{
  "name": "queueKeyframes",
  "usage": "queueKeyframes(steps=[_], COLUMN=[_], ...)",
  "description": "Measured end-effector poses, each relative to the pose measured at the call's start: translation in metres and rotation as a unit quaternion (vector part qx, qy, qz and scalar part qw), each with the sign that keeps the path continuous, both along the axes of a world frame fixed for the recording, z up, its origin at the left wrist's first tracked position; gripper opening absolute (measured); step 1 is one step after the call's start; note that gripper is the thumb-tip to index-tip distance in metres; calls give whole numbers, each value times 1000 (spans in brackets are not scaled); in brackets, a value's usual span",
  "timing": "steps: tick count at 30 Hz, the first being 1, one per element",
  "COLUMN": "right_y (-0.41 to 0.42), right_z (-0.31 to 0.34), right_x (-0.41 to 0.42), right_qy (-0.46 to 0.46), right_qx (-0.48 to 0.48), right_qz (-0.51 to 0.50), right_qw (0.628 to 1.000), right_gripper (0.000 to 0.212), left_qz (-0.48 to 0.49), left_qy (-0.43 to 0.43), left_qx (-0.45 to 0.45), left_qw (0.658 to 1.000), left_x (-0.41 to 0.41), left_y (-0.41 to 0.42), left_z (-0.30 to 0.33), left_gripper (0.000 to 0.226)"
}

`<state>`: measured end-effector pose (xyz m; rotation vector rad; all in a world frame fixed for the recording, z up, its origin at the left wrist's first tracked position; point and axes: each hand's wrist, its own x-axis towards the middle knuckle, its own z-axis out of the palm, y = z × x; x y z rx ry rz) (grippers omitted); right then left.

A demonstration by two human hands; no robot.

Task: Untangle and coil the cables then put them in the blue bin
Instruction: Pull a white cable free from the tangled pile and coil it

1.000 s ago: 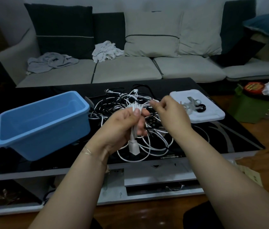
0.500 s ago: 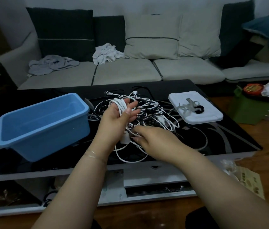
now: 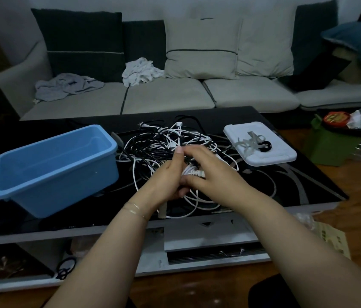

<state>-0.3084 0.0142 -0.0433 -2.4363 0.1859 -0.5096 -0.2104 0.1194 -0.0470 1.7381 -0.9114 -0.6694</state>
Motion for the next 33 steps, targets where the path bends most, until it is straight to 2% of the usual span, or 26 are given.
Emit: queueKeyframes(steps=[2,5,9,12,15,18,21,24,28,31,33], right_y=[0,1,2,1,-4,-10,-11,-12,-23,-44,-71], right_z=[-1,-4,-6,-8,-8,-7,-9,-14,-21,-24,-28], right_x=[0,2,6,8,8,9,10,12,13,14,14], right_qy=[17,35,-3,-49,-90,-131,-133,-107,-68,-20,-14], right_qx=[25,-30,-30,33,119,215,289,319,339,329,281], right_qz=[17,-25,-78,-120,-147,-162,-149,-139,-119,-108,-167], right_qw=[999,999,997,991,978,954,936,932,931,938,945], right_gripper=[38,33,27,18,15,13,15,17,22,43,55], left_qz=[35,106,157,143,121,81,80,107,135,139,137], left_qy=[2,38,56,21,-48,-17,6,-5,8,-18,-49], left_qx=[-6,-29,-84,-124,-126,-148,-163,-168,-175,-155,-133], left_qw=[999,993,982,982,983,986,983,980,975,978,980], left_x=[2,0,-2,-3,0,4,1,1,0,1,3], left_y=[-2,-6,-10,-11,-11,-9,-12,-18,-25,-33,-37], left_z=[-1,-1,-1,-2,-4,-7,-11,-17,-22,-23,-24], left_gripper=[74,69,65,53,40,35,26,17,16,16,18])
